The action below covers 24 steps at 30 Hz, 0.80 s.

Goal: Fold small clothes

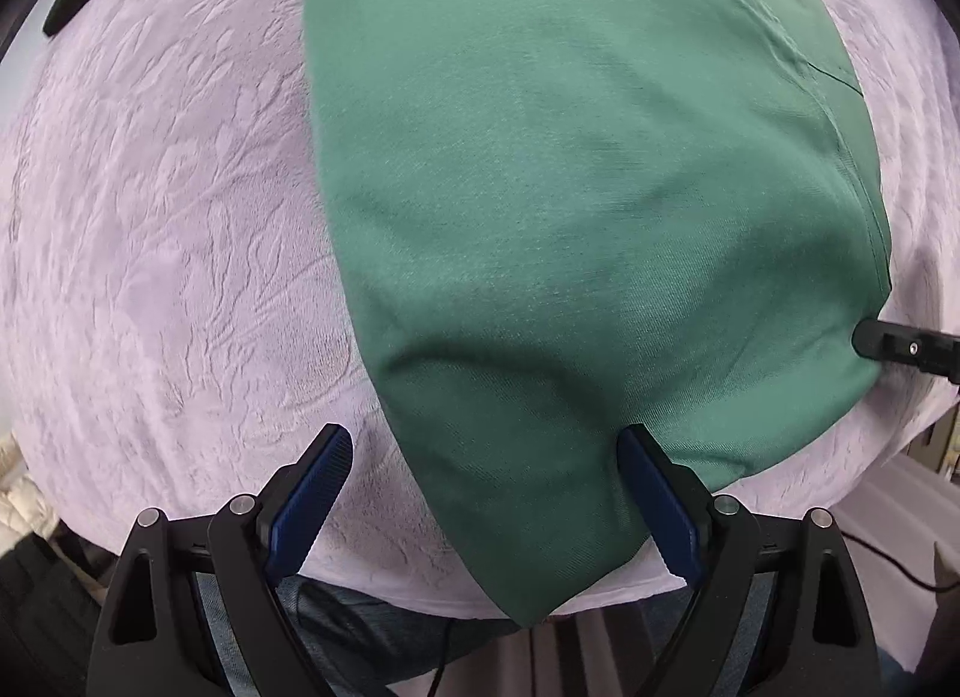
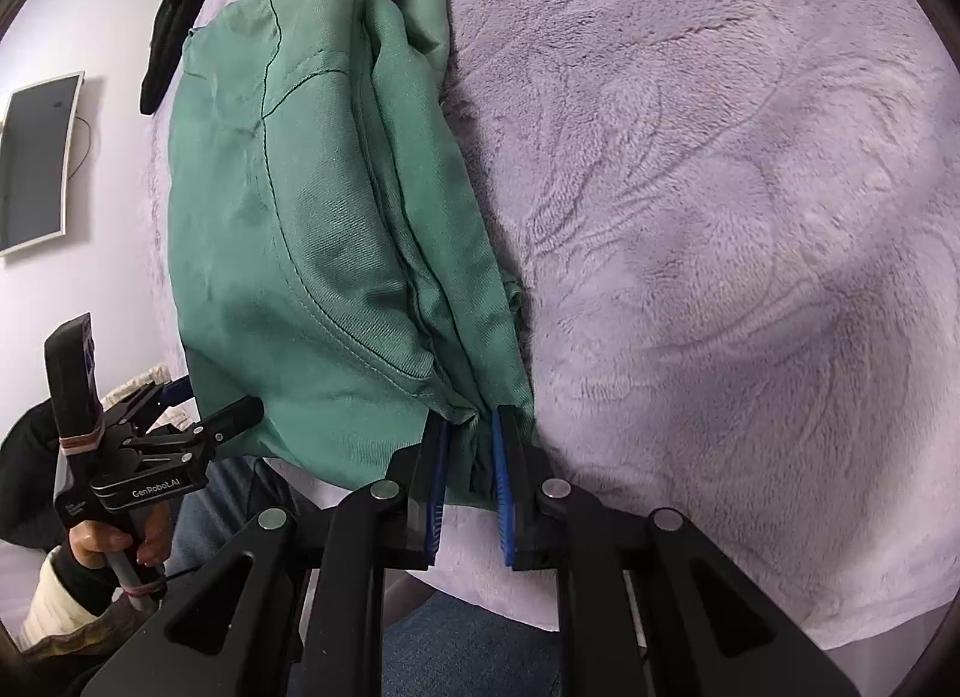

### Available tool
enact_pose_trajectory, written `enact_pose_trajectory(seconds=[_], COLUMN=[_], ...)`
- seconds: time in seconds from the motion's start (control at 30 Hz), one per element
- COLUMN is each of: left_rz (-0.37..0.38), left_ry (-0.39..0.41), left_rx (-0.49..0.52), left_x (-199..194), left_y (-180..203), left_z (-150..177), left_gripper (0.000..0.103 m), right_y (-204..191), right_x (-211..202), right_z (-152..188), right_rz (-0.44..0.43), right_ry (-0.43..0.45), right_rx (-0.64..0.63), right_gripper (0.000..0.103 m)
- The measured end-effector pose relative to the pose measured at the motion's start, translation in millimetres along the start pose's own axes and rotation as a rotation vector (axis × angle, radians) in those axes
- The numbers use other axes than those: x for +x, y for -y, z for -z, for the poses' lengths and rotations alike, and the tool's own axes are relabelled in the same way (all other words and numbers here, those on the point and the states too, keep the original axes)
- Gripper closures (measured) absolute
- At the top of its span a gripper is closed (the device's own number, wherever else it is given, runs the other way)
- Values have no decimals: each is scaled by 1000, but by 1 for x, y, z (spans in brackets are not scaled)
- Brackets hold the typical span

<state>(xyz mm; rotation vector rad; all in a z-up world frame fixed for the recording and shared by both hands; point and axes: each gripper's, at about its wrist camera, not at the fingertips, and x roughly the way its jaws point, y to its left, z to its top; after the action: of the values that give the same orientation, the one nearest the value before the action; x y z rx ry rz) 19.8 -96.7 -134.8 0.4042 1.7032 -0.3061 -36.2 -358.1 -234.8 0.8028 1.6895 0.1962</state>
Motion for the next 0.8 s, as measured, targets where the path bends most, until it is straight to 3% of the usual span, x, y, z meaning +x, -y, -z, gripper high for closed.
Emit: enact_pose_trajectory(seconds=[0.33, 0.63, 0.8], left_rz=[38, 200, 243], left_ry=[25, 105, 117], left_rx=[-17, 24, 49], left_x=[1, 5, -2], left_y=[-28, -55, -79], left_z=[17, 38, 52], left_gripper=[12, 12, 12], right_y=[0, -23, -42], right_x=[-1, -1, 0], right_z=[14, 35, 49], right_rz=[18, 125, 188], right_ry=[31, 108, 155], right_rx=[34, 80, 110], right_gripper=[86, 84, 76])
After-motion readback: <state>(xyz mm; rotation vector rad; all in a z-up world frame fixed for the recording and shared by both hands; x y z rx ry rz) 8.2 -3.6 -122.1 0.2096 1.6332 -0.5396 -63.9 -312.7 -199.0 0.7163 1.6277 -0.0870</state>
